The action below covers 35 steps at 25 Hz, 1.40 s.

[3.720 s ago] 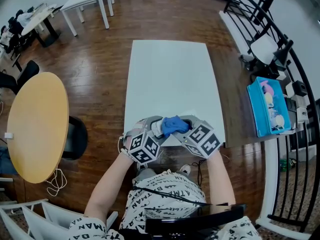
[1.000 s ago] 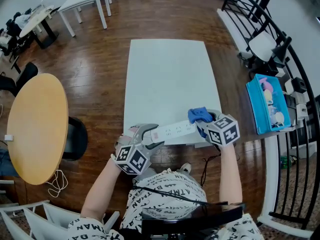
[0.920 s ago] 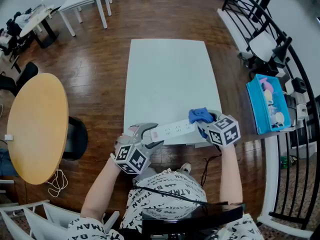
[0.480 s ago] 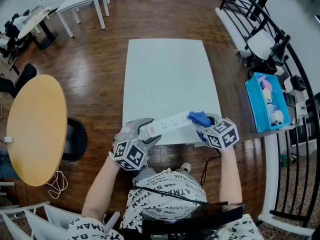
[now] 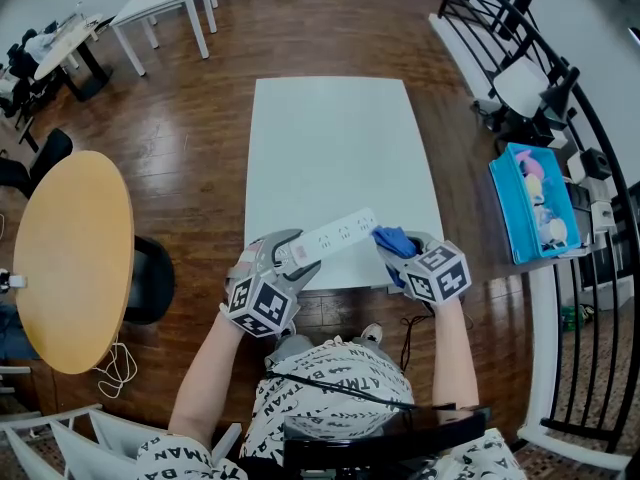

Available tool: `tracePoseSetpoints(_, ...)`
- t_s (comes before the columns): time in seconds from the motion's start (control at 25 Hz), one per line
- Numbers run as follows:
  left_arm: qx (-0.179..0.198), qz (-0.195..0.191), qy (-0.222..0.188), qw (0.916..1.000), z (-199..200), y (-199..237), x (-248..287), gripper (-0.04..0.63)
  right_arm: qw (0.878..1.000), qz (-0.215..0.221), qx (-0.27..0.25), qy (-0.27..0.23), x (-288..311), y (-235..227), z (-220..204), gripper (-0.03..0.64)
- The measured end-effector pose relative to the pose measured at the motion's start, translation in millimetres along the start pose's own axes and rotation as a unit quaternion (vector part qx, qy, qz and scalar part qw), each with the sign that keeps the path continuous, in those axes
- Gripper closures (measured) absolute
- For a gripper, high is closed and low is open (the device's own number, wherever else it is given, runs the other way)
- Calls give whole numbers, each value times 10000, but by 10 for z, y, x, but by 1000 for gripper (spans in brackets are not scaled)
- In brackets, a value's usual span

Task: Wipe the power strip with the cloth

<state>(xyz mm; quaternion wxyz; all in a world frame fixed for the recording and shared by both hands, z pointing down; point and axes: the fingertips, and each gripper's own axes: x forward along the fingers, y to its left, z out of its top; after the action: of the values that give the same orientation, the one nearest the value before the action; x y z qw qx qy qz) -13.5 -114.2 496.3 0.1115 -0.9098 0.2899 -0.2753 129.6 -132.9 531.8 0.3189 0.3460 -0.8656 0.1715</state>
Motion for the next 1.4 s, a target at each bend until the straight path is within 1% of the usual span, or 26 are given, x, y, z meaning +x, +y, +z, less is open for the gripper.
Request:
tracePoseSetpoints(0.16,-197,83,36,9998,-18,27,48,314,9998,152,93,-115,107,188,64,476)
tracePoseSetpoints(0.48,-250,104,49,9996,-9,16,112,314,9982,576,-111,-115,304,649,147,476)
tracePoseSetpoints(0.72,-373,220,4,9991,15,75,100,314,9961,837,-246,-162,387,928,271,476)
tracePoseSetpoints(0.88,-490,363,-19,9981,24,112,92,314,9953,910,-258,-216,413,1043,319,476)
tracePoseSetpoints(1.08,-513,362,-46,9980,30,74,68,314,9950,941,-236,-222,406,1040,293,476)
tracePoseSetpoints(1.4,-412,218,-114,9989,63,-39,-6,314,9980,591,-156,-129,298,718,206,476)
